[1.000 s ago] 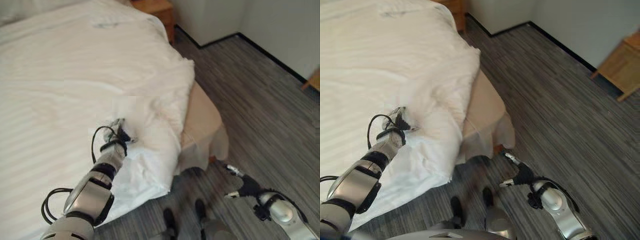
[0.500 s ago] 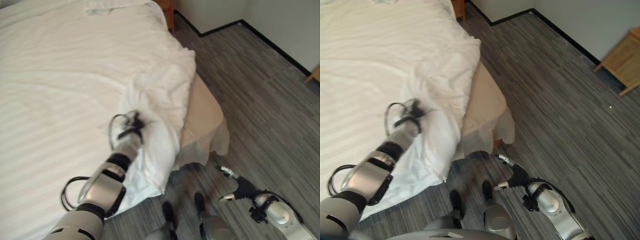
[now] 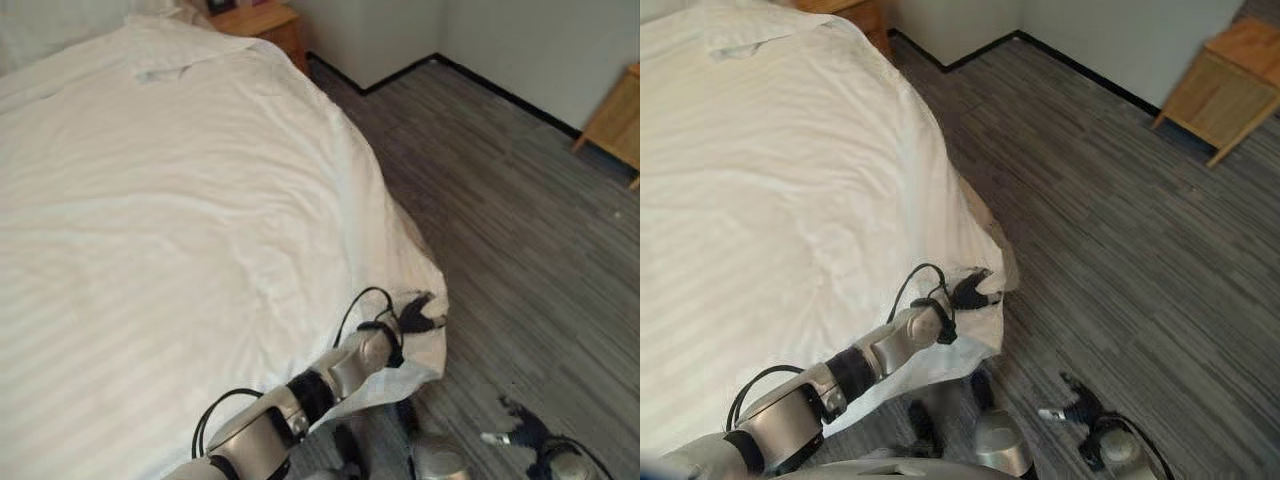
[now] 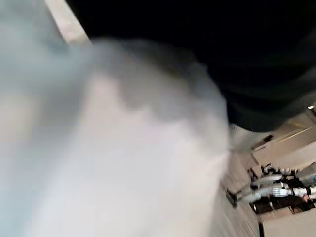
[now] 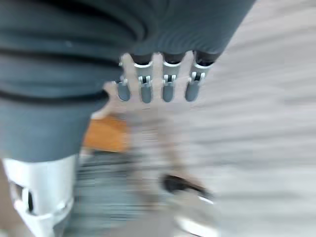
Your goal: Making the bed.
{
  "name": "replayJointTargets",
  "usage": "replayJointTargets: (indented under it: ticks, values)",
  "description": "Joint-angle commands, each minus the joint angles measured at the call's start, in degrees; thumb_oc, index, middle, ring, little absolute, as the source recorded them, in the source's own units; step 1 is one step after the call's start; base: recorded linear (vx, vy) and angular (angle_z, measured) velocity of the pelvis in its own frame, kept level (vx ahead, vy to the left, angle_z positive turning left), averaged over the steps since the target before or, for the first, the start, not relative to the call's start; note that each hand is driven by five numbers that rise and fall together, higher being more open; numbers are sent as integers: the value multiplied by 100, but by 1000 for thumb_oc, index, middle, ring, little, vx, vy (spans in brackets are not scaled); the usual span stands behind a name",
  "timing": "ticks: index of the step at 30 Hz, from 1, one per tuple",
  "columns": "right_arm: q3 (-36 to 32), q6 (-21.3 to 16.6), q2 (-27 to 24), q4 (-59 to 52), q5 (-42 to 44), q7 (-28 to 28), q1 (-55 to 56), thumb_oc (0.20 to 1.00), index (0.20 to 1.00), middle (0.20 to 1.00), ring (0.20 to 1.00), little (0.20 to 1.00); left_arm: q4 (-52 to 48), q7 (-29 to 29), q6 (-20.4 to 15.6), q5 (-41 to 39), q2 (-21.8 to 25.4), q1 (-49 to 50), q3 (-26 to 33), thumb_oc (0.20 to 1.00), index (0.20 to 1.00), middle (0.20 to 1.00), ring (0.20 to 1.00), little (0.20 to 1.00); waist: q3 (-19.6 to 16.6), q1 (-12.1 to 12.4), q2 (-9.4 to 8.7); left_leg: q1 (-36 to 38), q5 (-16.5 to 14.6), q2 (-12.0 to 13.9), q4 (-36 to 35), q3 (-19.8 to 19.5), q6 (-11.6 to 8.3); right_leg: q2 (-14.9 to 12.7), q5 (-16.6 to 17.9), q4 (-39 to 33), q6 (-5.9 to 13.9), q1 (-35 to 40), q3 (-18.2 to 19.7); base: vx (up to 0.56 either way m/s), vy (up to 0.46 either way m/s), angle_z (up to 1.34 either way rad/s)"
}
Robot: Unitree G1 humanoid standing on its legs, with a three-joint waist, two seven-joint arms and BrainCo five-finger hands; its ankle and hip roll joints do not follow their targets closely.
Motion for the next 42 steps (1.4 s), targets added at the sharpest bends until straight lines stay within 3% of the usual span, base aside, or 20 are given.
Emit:
replayJointTargets:
  ticks: [1, 4, 9, 10, 15, 20, 22, 23, 25, 26, 27, 29, 30, 31, 33, 36, 37, 39, 40, 42]
  values:
    - [-134, -97, -241, -9, -45, -293, -165, 1000, 1000, 1000, 1000, 1000, -527, -1019, -775, -693, -577, 176, -894, 1000, 1000, 1000, 1000, 1000, -36, -130, 2, 257, -210, 338, 44, -339, -269, -615, 232, 79, 582, -87, 91, -16, 9, -23]
    - [-444, -51, -246, 412, 70, -459, -180, 1000, 1000, 1000, 1000, 1000, -886, -1280, -706, -1667, -569, 456, -946, 1000, 1000, 1000, 1000, 1000, 40, -205, 147, 310, -220, 299, 44, -308, -255, -636, 225, 79, 579, -62, 143, -20, 10, -8]
    - [-598, -1, -369, 608, 13, -564, -202, 1000, 1000, 1000, 1000, 1000, -1322, -1433, -632, -2324, -500, 343, -919, 1000, 1000, 1000, 1000, 1000, 32, -249, 250, 317, -206, 279, 44, -372, -267, -686, 180, 79, 546, 33, 54, -6, -10, -7]
    - [-653, 10, -418, 574, -4, -590, -157, 1000, 1000, 1000, 1000, 1000, -1465, -1413, -544, -2804, -502, 352, -838, 1000, 1000, 1000, 1000, 1000, 21, -245, 270, 327, -197, 267, 44, -425, -269, -699, 160, 79, 529, 82, -4, 0, -23, 8]
    - [-691, 65, -568, 413, -231, -627, -46, 1000, 1000, 1000, 1000, 1000, -1741, -1192, -488, -3559, -502, 304, -511, 1000, 1000, 1000, 1000, 1000, -50, -181, 230, 354, -163, 259, 44, -546, -281, -722, 108, 79, 494, 231, -160, 15, -32, 18]
    - [-758, 152, -712, 52, -360, -637, 79, 1000, 1000, 1000, 1000, 1000, -1788, -746, -537, -3529, -425, 87, -5, 1000, 1000, 1000, 1000, 1000, -144, -55, 63, 373, -129, 265, 44, -694, -297, -726, 48, 79, 477, 392, -335, 7, -63, 20]
    - [-977, 210, -809, -158, -414, -681, 191, 1000, 1000, 1000, 1000, 1000, -1749, -478, -620, -3288, -38, 274, 723, 1000, 1000, 1000, 1000, 1000, -225, 163, -68, 363, -91, 273, 44, -781, -313, -736, 28, 79, 485, 466, -481, 4, -71, 17]
    - [-971, 216, -807, -169, -416, -679, 195, 1000, 1000, 1000, 1000, 1000, -1772, -476, -609, -3285, -22, 288, 729, 1000, 1000, 1000, 1000, 1000, -226, 151, -73, 366, -93, 271, 44, -786, -313, -738, 23, 79, 486, 471, -487, 4, -44, 8]
    - [-1300, 296, -953, -538, -556, -758, 297, 1000, 1000, 1000, 1000, 1000, -1965, -348, -590, -3226, 660, 930, 1716, 1000, 1000, 1000, 1000, 1000, -296, 433, -201, 340, -55, 272, 44, -923, -323, -748, 18, 79, 486, 542, -655, 4, -55, 28]
    - [-1299, 296, -953, -539, -557, -758, 298, 1000, 1000, 1000, 1000, 1000, -1967, -348, -589, -3226, 661, 933, 1716, 1000, 1000, 1000, 1000, 1000, -299, 431, -201, 340, -59, 272, 44, -925, -322, -749, 14, 79, 486, 543, -657, 3, -48, 28]
    - [-1693, 293, -1030, -990, -619, -802, 398, 1000, 1000, 1000, 1000, 1000, -2045, -319, -609, -3259, 1167, 1486, 2535, 1000, 1000, 1000, 1000, 1000, -335, 648, -267, 300, -34, 268, 44, -1038, -337, -758, 16, 79, 480, 583, -799, 8, -22, 22]
    - [-2077, 287, -1103, -1528, -691, -817, 440, 1000, 1000, 1000, 1000, 1000, -2095, -333, -557, -3294, 1521, 2077, 3289, 1000, 1000, 1000, 1000, 1000, -367, 833, -353, 230, 48, 243, 44, -1196, -347, -771, 39, 79, 460, 640, -988, -11, -23, 35]
    - [-2077, 294, -1099, -1537, -693, -813, 448, 1000, 1000, 1000, 1000, 1000, -2103, -335, -549, -3296, 1525, 2087, 3291, 1000, 1000, 1000, 1000, 1000, -393, 826, -352, 237, -4, 244, 44, -1209, -351, -771, -10, 79, 468, 650, -995, -37, -9, 41]
    - [-2240, 215, -1221, -1814, -748, -824, 412, 1000, 1000, 1000, 1000, 1000, -2047, -319, -561, -3342, 1793, 2478, 3820, 1000, 1000, 1000, 1000, 1000, -383, 973, -391, 180, 83, 246, 44, -1291, -360, -773, 33, 79, 451, 654, -1091, 57, 14, 73]
    - [-2360, 169, -1195, -1953, -627, -770, 324, 1000, 1000, 1000, 1000, 1000, -1763, -348, -555, -3558, 1849, 2949, 4294, 1000, 1000, 1000, 1000, 1000, -504, 1236, -481, 102, 56, 213, 44, -1518, -377, -791, -71, 79, 445, 752, -1367, 59, 6, 66]
    - [-2348, 139, -1284, -2120, -617, -697, 174, 1000, 1000, 1000, 1000, 1000, -1635, -336, -535, -3616, 1912, 3163, 4630, 1000, 1000, 1000, 1000, 1000, -546, 1357, -559, 65, 71, 185, 44, -1638, -395, -806, -106, 79, 448, 811, -1513, 48, 22, 63]
    - [-2218, 209, -1476, -2679, -399, -644, -590, 1000, 1000, 1000, 1000, 1000, -1535, -271, -444, -3595, 1864, 3293, 4788, 1000, 1000, 1000, 1000, 1000, -622, 1610, -652, 35, 80, 140, 44, -1805, -414, -828, -138, 79, 442, 893, -1701, 77, 10, 41]
    - [-2095, 201, -1424, -2480, -390, -765, -755, 1000, 1000, 1000, 1000, 1000, -1454, -250, -481, -3492, 1879, 3350, 4782, 1000, 1000, 1000, 1000, 1000, -646, 1691, -687, 15, 76, 122, 44, -1872, -409, -843, -150, 79, 444, 919, -1767, 57, 17, 26]
    - [-1951, 422, -1207, -2699, -572, -708, -1019, 1000, 1000, 1000, 1000, 1000, -1347, -236, -374, -3472, 1841, 3397, 4862, 1000, 1000, 1000, 1000, 1000, -665, 1795, -716, -3, 83, 110, 44, -1922, -410, -841, -169, 79, 445, 941, -1828, 40, 20, 61]
    - [-1960, 495, -1006, -3180, -981, -713, -978, 1000, 1000, 1000, 1000, 1000, -1382, -247, -338, -3379, 1781, 3508, 5048, 1000, 1000, 1000, 1000, 1000, -677, 1894, -750, -30, 75, 99, 44, -1967, -402, -840, -186, 79, 449, 952, -1861, 38, 19, 52]
